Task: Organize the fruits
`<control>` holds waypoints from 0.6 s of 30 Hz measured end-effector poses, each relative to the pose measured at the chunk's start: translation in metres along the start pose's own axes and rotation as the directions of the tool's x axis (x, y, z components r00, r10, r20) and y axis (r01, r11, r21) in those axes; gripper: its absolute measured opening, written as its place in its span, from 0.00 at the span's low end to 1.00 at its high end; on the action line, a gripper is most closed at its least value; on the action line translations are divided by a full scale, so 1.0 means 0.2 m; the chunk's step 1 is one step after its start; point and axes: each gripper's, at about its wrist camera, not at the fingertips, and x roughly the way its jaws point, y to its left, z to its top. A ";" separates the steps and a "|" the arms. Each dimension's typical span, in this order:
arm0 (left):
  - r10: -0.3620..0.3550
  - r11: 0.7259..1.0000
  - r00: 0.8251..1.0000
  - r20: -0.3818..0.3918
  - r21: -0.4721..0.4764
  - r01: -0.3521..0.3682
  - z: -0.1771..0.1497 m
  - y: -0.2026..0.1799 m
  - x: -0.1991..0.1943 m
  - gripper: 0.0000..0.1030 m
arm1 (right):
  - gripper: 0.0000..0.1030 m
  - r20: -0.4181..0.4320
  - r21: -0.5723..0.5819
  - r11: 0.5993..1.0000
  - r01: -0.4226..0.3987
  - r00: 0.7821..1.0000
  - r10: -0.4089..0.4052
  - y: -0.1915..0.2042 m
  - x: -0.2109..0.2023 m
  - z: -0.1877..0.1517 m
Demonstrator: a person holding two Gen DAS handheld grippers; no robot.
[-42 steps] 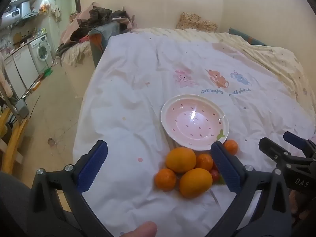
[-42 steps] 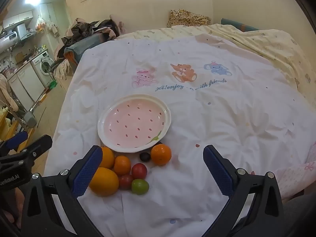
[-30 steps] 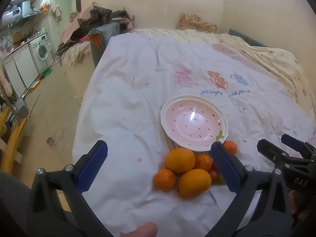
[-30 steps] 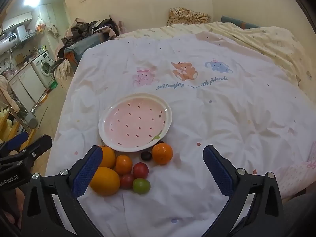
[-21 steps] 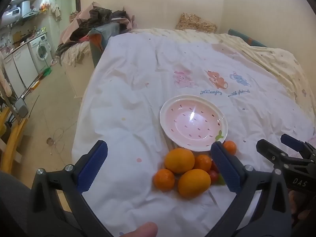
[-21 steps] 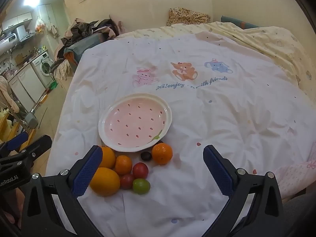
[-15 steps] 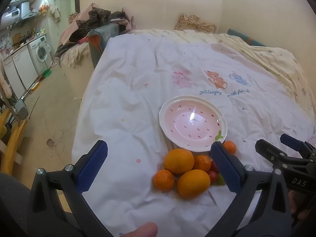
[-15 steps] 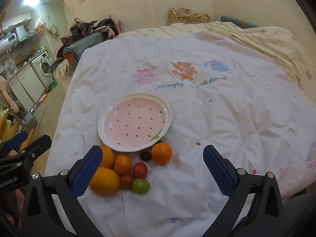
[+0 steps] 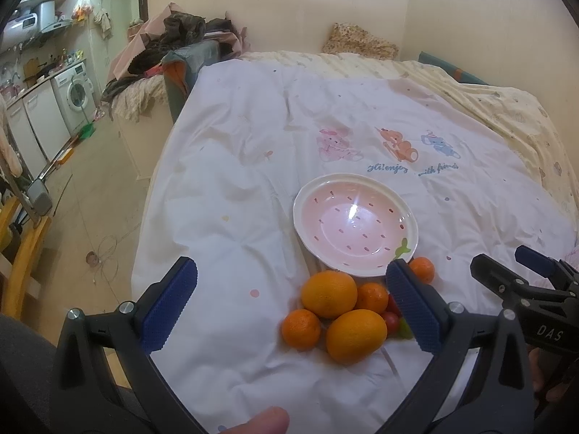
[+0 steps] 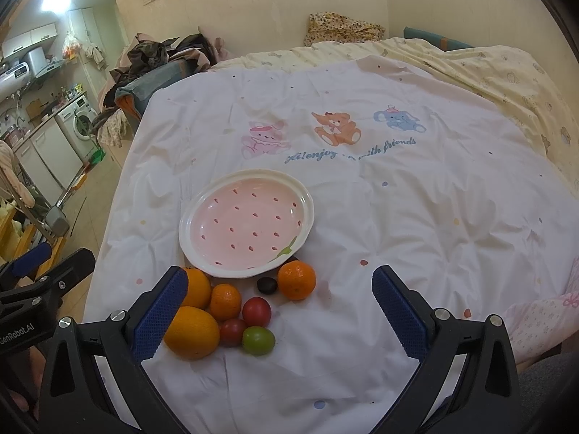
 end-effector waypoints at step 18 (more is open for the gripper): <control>-0.001 1.000 1.000 -0.001 0.000 0.001 0.00 0.00 0.00 1.00 | 1.00 -0.003 0.001 1.000 -0.001 1.000 0.001 -0.01 0.00 0.00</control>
